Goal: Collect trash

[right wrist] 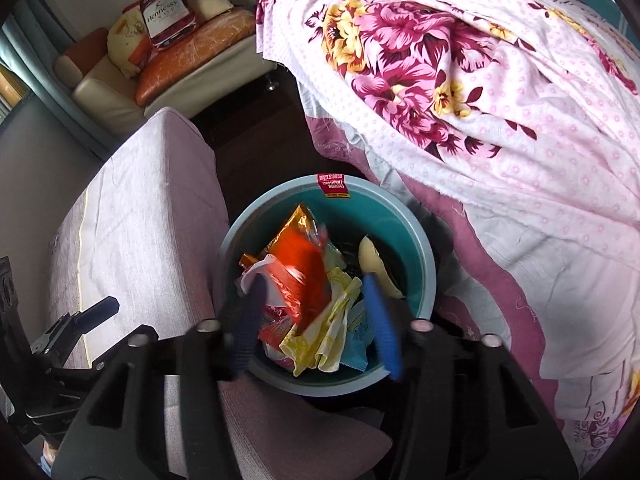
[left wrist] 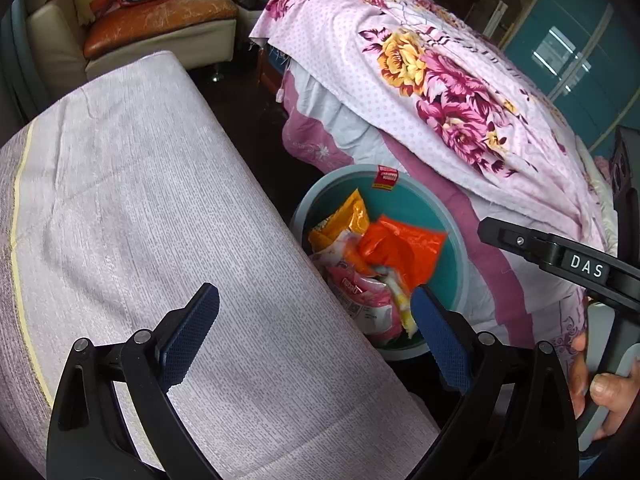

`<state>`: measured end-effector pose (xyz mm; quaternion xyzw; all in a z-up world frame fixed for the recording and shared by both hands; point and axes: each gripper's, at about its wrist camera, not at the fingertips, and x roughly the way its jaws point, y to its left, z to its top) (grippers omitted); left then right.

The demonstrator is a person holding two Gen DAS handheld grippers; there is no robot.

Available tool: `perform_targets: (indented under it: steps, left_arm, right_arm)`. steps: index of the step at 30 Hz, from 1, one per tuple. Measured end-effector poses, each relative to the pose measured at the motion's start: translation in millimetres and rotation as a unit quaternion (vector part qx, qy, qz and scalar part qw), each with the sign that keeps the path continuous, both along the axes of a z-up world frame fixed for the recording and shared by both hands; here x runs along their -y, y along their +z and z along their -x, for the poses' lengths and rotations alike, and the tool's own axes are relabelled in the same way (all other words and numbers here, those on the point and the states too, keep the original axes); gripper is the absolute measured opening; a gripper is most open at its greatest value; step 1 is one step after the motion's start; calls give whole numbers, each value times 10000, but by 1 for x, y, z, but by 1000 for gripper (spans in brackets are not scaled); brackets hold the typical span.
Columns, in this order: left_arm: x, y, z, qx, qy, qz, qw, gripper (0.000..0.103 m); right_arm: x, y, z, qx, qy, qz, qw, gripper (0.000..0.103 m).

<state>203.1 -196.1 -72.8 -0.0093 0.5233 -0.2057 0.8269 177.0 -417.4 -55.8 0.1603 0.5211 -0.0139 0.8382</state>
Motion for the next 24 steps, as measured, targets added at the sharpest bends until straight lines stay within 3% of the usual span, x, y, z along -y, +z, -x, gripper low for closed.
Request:
perform_targets:
  steps: [2,8,11,16,24]
  left_arm:
    - [1,-1,0,-39,-33,-7,10000,96]
    - [1,-3,2,-108,-4,-45,9999,97]
    - [-1,-1,5,-102,38,-56,9999,97]
    - [-9,4,10,-100,189,-59,9998,99]
    - [-19,18,26,-22,305,-98,9995,99]
  right_arm:
    - [1,0,0,-12,-18,12,10000,68]
    - [1,0,2,-115,11,-42,9999,85]
    - [0,1,3,-152,71,-145,9998,90]
    - [-7,10,14,-47,120,88,9999,96]
    - [-18,30,35,129,249,332,9991,96]
